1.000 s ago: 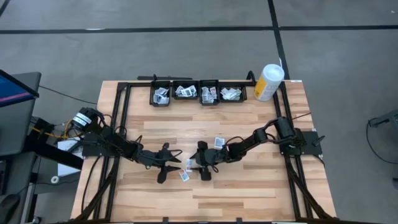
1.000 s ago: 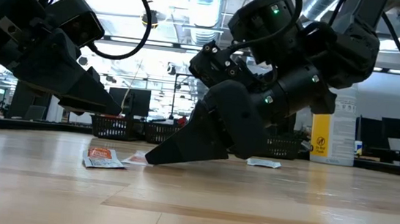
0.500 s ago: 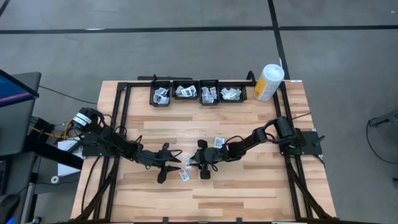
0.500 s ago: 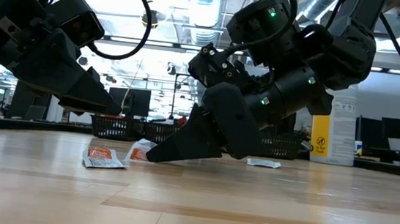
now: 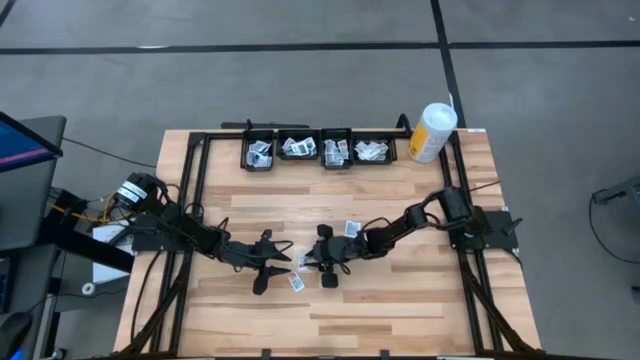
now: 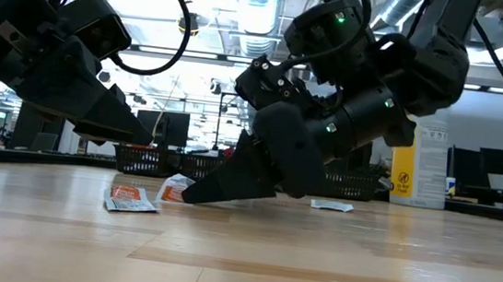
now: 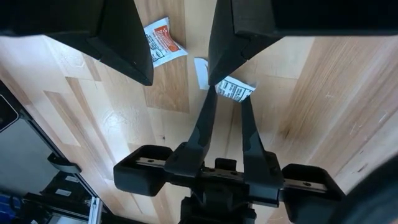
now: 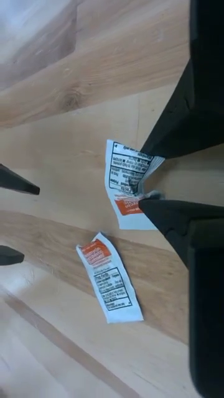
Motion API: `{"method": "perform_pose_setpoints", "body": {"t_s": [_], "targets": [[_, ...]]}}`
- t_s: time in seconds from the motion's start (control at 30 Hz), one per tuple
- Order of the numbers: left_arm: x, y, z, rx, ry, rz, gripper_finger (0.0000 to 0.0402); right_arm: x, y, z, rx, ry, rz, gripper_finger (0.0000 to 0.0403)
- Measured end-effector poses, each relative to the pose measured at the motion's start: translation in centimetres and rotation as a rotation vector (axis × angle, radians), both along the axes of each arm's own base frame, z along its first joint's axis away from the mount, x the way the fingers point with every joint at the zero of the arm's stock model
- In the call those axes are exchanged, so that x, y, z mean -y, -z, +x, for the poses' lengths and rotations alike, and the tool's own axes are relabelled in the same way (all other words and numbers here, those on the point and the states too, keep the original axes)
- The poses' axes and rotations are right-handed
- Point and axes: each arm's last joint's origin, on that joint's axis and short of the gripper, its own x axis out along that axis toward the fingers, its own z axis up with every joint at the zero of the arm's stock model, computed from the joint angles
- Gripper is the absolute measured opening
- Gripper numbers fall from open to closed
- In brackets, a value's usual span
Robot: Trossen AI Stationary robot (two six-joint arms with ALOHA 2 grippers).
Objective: Pick & Place First Aid Supplies
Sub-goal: Put the orange ointment pack into the middle right black bin
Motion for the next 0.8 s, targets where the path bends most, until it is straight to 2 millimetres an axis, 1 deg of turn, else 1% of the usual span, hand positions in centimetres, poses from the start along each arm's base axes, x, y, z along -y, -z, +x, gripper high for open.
{"method": "perform_pose_setpoints", "body": {"t_s": [0.17, 0.3, 0.4, 0.6, 0.8], "targets": [[0.0, 0.0, 0.0, 0.004, 0.004, 0.018, 0.0154, 0.6, -2.4, -0.2, -0.023, 0.001, 0.003, 0.0108], [-0.1, 0.0, 0.0, 0.010, 0.006, 0.038, 0.0154, 1.3, -4.9, -0.3, -0.007, 0.021, 0.005, 0.0108], [-0.3, 0.0, 0.1, 0.012, 0.001, 0.049, 0.0154, 2.3, -5.9, -0.6, -0.040, 0.051, -0.007, 0.0108], [-1.1, -0.2, 0.6, 0.030, -0.029, 0.096, 0.0154, 4.6, -8.5, -1.1, -0.047, 0.117, -0.013, 0.0108], [-2.3, -0.4, 1.1, 0.055, -0.066, 0.162, 0.0154, 7.0, -10.7, -1.3, -0.009, 0.183, -0.006, 0.0108]]}}
